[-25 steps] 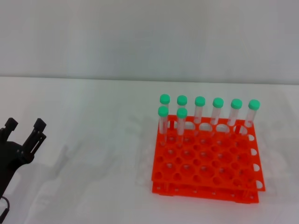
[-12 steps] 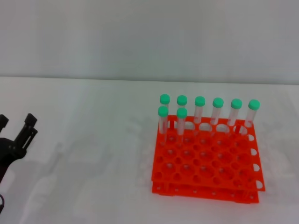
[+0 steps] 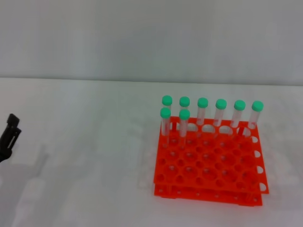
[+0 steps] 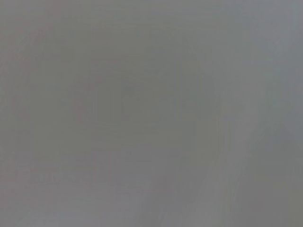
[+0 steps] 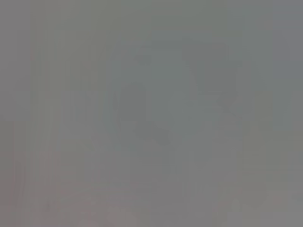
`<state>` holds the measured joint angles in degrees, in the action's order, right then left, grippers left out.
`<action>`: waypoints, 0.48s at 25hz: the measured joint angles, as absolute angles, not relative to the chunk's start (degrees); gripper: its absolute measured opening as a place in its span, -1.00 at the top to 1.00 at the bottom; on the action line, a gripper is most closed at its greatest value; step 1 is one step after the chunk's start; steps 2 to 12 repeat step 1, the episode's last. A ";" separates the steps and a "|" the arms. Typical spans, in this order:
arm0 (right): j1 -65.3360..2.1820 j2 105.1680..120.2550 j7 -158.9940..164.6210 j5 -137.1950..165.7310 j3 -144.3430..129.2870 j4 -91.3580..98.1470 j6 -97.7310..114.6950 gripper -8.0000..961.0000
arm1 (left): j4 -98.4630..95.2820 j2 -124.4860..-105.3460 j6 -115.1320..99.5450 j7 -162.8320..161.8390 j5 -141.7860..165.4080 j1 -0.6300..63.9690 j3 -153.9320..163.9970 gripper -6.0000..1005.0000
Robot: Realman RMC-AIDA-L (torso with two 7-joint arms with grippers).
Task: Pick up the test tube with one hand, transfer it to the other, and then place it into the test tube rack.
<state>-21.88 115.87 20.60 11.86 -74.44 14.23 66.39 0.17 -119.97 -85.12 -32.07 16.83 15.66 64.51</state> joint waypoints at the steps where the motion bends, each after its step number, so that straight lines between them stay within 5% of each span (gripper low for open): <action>1: -21.97 115.89 20.60 11.40 -74.44 13.68 67.13 -0.81 | 0.74 -119.97 -85.11 -32.03 15.96 15.98 64.51 -0.66; 12: -21.97 115.89 20.60 11.40 -74.44 13.68 67.13 -0.81 | 0.74 -119.97 -85.11 -32.03 15.96 15.98 64.51 -0.66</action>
